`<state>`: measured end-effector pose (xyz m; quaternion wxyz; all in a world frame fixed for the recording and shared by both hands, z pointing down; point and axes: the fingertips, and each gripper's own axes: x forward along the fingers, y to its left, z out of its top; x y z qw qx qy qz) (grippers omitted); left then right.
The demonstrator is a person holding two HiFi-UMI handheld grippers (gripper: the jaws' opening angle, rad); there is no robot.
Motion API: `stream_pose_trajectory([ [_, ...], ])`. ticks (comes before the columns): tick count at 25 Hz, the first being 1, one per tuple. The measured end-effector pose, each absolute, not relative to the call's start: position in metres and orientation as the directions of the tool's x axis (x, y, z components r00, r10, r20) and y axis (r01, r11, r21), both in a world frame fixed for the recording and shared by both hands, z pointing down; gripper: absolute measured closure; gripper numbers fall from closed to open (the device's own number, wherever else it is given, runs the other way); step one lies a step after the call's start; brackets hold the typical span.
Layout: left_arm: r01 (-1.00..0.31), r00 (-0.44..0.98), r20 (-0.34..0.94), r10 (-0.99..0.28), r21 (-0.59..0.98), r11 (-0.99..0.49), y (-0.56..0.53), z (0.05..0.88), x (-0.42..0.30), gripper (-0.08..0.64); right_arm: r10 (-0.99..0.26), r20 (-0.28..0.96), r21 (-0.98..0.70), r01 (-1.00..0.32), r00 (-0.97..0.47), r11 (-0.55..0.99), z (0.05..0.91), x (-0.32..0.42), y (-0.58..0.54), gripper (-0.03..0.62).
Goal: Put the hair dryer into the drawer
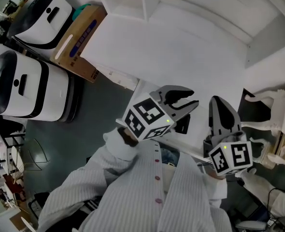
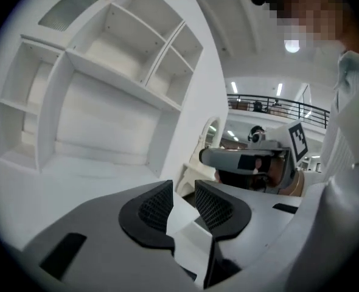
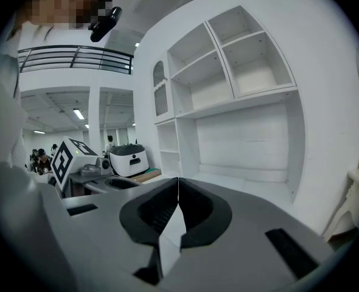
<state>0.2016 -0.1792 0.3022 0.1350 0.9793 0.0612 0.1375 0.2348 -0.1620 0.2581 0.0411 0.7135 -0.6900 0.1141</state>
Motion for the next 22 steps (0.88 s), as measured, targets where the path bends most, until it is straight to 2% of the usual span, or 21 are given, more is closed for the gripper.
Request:
stream_pose_trajectory([
  [9,0.112,0.985,0.105,0.138,0.224,-0.968,-0.172,0.238,0.196,0.548,-0.983,0.182,-0.075,-0.997,0.011,-0.026,0.240,0.231,-0.159,0.581],
  [22,0.122,0.987,0.072,0.140,0.221,-0.968,-0.170,0.223,0.196,0.551,-0.987,0.158,-0.057,-0.998,-0.009,0.000,0.228,0.232,-0.159,0.581],
])
